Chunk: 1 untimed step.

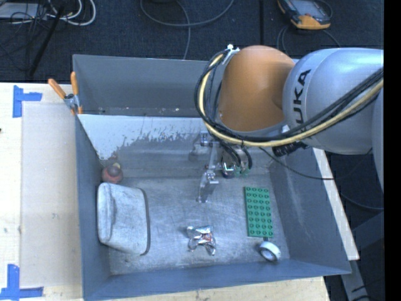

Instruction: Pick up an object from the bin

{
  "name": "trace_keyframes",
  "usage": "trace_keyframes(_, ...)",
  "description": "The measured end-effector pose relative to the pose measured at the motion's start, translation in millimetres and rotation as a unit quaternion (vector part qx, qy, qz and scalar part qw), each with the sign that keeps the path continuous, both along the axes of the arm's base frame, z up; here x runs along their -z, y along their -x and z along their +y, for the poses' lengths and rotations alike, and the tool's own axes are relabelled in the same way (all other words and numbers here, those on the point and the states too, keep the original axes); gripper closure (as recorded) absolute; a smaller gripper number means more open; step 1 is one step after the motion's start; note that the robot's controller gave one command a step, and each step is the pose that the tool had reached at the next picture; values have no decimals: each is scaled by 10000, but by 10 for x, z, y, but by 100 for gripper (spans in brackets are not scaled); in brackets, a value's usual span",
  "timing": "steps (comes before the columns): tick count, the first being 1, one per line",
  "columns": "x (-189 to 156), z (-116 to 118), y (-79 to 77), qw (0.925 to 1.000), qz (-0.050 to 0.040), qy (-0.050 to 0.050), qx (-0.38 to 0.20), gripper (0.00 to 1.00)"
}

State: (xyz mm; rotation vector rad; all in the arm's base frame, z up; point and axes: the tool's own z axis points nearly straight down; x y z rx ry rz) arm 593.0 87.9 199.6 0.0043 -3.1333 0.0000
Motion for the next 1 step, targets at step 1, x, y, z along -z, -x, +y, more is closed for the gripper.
trace_keyframes(1,1263,-411,604,9974,-84,-18,-712,0)
